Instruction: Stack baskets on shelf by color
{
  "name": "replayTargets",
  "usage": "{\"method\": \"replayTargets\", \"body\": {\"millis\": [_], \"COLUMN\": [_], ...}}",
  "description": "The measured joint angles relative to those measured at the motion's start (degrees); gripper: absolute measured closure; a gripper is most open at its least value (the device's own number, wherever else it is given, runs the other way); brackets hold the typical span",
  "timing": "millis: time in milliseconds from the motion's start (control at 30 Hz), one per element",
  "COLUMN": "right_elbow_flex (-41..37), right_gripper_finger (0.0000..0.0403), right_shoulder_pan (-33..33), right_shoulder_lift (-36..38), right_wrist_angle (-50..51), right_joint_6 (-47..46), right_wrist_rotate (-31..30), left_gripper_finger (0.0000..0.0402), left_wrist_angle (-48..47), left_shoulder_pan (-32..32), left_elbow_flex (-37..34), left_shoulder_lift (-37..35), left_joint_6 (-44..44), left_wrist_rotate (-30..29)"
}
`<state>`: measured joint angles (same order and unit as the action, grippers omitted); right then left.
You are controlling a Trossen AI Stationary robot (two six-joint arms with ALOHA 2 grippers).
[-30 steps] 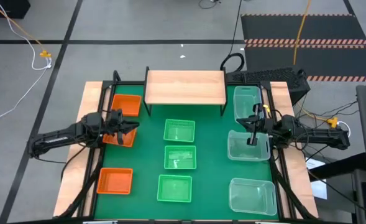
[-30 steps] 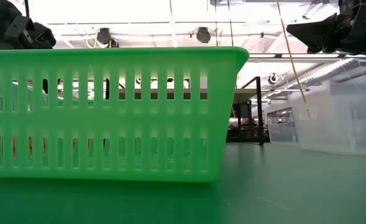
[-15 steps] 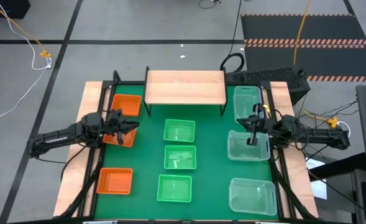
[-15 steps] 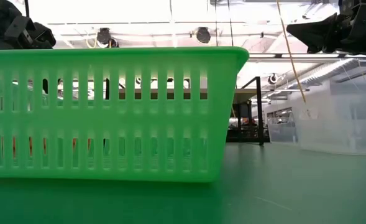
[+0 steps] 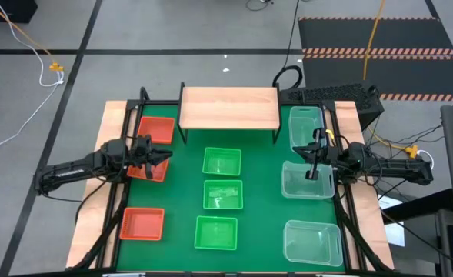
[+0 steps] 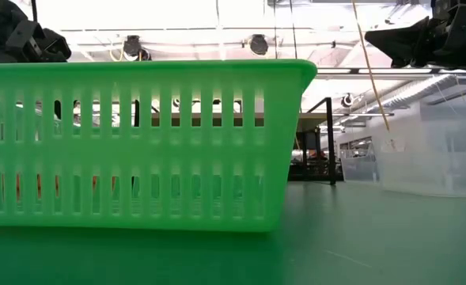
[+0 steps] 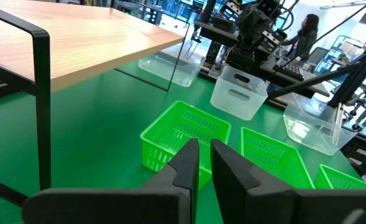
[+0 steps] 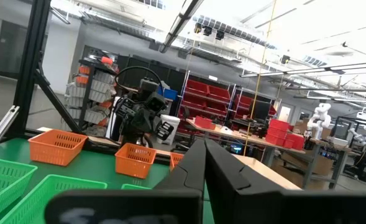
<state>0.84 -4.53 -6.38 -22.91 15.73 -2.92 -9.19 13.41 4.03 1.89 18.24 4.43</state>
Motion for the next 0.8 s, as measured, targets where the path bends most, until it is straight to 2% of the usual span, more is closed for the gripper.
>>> {"method": "replayTargets", "body": {"millis": [467, 667, 800], "right_elbow_flex": [0.0, 0.02, 0.02], "right_gripper_finger": [0.0403, 0.0403, 0.0403], "right_shoulder_pan": [0.01, -0.08, -0.14], "right_shoulder_lift": [0.01, -0.46, -1.81], "right_wrist_angle": [0.01, 0.0, -0.01], "right_joint_6": [-0.02, -6.26, -7.72], "right_wrist_rotate": [0.0, -0.37, -0.09], "left_gripper_finger": [0.036, 0.036, 0.036], "left_wrist_angle": [-0.02, 0.0, 1.92], "left_shoulder_pan": [0.0, 0.0, 0.02], "left_elbow_flex": [0.0, 0.0, 0.0], "left_shoulder_lift": [0.02, 0.02, 0.06], "left_joint_6": [-0.21, -12.06, -15.3], "left_wrist_rotate": [0.0, -0.07, -0.56]}}
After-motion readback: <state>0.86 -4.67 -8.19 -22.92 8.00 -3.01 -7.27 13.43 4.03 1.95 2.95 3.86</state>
